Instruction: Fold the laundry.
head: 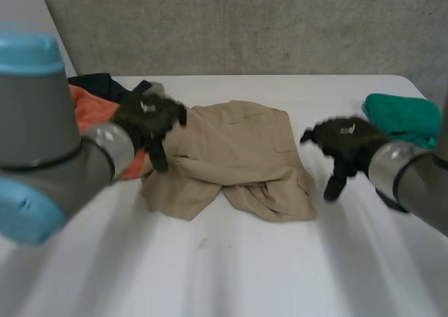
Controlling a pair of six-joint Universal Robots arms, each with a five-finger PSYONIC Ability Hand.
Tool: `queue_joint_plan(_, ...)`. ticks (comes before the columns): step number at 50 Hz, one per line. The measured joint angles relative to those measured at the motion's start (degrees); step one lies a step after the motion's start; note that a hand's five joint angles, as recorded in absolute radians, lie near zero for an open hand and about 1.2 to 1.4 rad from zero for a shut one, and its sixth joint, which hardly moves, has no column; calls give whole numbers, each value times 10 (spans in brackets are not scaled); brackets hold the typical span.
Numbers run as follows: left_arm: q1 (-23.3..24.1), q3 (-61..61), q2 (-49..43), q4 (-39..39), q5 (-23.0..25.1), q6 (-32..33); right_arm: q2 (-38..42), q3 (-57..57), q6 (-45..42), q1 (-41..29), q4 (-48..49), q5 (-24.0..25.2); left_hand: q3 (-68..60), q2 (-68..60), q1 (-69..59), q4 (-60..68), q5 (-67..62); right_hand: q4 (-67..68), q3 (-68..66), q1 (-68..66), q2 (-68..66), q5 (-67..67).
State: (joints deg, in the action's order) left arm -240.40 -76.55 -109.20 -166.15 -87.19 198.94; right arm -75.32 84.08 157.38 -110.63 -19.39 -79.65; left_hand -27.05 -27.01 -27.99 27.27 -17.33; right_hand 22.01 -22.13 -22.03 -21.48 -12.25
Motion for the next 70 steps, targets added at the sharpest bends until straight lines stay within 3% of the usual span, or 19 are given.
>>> queue_joint_plan(9,24,-134,11,-4,39,-48,-12,139,-67,10,31,61,-31,-32,-22,30,-27,52,-51,-53,-56,-46)
queue_joint_plan(14,33,-146,-15,-12,45,-61,8,186,-81,-1,127,56,55,55,67,-61,63,-10,5,4,-1,22)
queue_joint_plan(19,43,-130,-58,-34,16,-63,41,202,-75,-19,233,29,107,104,111,-111,114,-31,33,18,1,49)
queue_joint_plan(27,45,-60,-123,-51,-38,-60,107,170,-54,-42,336,-15,118,121,124,-124,127,-28,28,16,1,29)
queue_joint_plan(35,42,27,-175,-45,-69,-49,157,118,-47,-52,374,-42,118,122,124,-124,127,37,-34,-42,-6,-38)
queue_joint_plan(49,36,186,-283,12,-113,-12,247,8,-26,-62,406,-83,107,106,111,-106,108,122,-123,-125,-132,-119)
queue_joint_plan(52,37,203,-293,16,-117,-10,258,-9,-17,-65,406,-90,37,39,33,-38,40,178,-178,-180,-183,-170)
queue_joint_plan(56,39,221,-301,16,-120,-8,268,-33,1,-67,405,-103,-267,-286,-286,283,-279,415,-408,-404,-422,-404)
queue_joint_plan(58,38,223,-296,13,-119,-9,267,-41,7,-66,403,-107,-373,-390,-367,384,-379,451,-438,-413,-455,-424)
queue_joint_plan(63,35,214,-245,2,-110,-13,233,-53,12,-52,383,-112,-401,-416,-372,411,-402,456,-443,-413,-456,-424)
queue_joint_plan(70,4,163,-82,-5,-59,-37,109,-69,-10,8,323,-89,-401,-417,-372,411,-402,462,-443,-423,-456,-424)
